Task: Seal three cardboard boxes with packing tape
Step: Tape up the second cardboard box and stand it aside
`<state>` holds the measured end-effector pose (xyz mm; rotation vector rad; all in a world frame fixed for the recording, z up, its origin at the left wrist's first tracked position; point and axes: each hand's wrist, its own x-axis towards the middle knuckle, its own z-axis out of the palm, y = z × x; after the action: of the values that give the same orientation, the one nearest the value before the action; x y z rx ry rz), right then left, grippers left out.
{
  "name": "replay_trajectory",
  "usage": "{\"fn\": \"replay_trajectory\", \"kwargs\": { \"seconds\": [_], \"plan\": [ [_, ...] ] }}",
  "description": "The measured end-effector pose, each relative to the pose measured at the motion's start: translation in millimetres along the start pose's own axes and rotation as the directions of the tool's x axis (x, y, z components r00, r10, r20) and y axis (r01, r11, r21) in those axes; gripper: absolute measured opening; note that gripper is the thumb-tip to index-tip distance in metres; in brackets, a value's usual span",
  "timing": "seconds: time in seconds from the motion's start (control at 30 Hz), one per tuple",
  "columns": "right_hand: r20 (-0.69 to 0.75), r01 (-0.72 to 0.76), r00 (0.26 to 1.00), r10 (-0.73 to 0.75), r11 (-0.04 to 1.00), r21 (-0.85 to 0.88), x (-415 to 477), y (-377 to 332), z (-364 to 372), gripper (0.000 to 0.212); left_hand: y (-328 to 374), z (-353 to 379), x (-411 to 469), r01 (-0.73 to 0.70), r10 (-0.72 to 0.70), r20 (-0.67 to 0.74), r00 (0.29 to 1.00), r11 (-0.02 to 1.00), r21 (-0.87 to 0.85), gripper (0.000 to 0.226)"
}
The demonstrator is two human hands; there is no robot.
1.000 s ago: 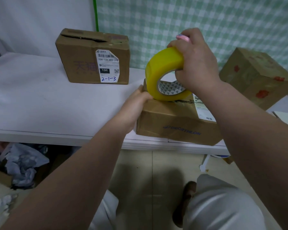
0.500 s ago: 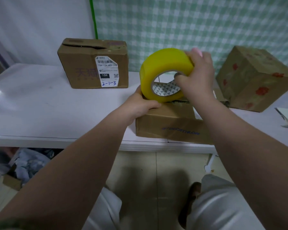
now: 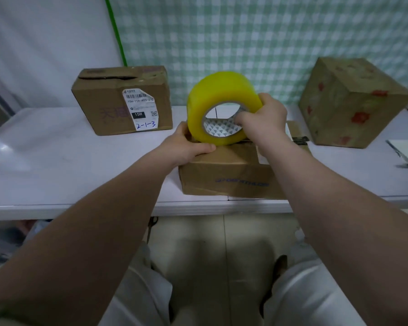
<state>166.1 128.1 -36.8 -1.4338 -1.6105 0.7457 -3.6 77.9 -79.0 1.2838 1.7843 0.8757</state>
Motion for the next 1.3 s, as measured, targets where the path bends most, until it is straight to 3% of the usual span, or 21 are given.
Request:
{"fn": "replay_trajectory", "kwargs": {
  "seconds": [0.17, 0.3, 0.4, 0.47, 0.6, 0.7, 0.83, 0.93, 1.03, 1.3],
  "plan": [
    [-0.099, 0.065, 0.991, -0.088, 0.974, -0.217, 12, 10, -39, 0.015, 4, -3, -5, 0.023, -0.026, 0.033, 0.999, 0.996, 0.088, 0.082],
    [-0.132, 0.129, 0.976, -0.174, 0.946, -0.297, 15, 17, -67, 0.027, 6, -2, -6, 0.019, -0.021, 0.021, 1.0, 0.993, 0.112, 0.081],
    [-0.132, 0.101, 0.981, -0.144, 0.953, -0.287, 9, 24, -71, 0.022, 7, -2, -6, 0.007, -0.01, 0.017, 1.0, 0.99, 0.144, 0.082],
    [-0.102, 0.018, 0.994, -0.038, 0.981, -0.191, 3, 29, -69, 0.02, 8, -2, -7, -0.021, 0.026, -0.024, 0.999, 0.979, 0.204, 0.082],
    [0.009, -0.171, 0.985, 0.171, 0.984, 0.055, -8, 36, -66, 0.031, 15, 3, -15, -0.103, 0.239, -0.162, 0.957, 0.807, 0.581, 0.084],
    [0.003, -0.173, 0.985, 0.174, 0.981, 0.085, -11, 36, -66, 0.028, 18, 10, -27, -0.073, 0.266, -0.204, 0.942, 0.757, 0.649, 0.074],
    [-0.013, -0.157, 0.987, 0.158, 0.986, 0.051, -15, 34, -55, 0.03, 10, 7, -35, -0.171, 0.27, -0.091, 0.958, 0.8, 0.575, 0.076],
    [-0.024, -0.17, 0.985, 0.17, 0.985, 0.014, -16, 30, -37, 0.044, 2, 0, -31, -0.067, 0.21, -0.107, 0.972, 0.68, 0.73, 0.102],
    [0.0, -0.182, 0.983, 0.182, 0.983, 0.0, -19, 24, -26, 0.038, 3, -3, -27, 0.033, 0.133, -0.132, 0.982, 0.57, 0.821, 0.112],
    [0.007, -0.155, 0.988, 0.156, 0.984, -0.084, -20, 22, -19, 0.041, 12, 17, -16, -0.033, 0.147, -0.047, 0.988, 0.498, 0.867, 0.123]
  ]
}}
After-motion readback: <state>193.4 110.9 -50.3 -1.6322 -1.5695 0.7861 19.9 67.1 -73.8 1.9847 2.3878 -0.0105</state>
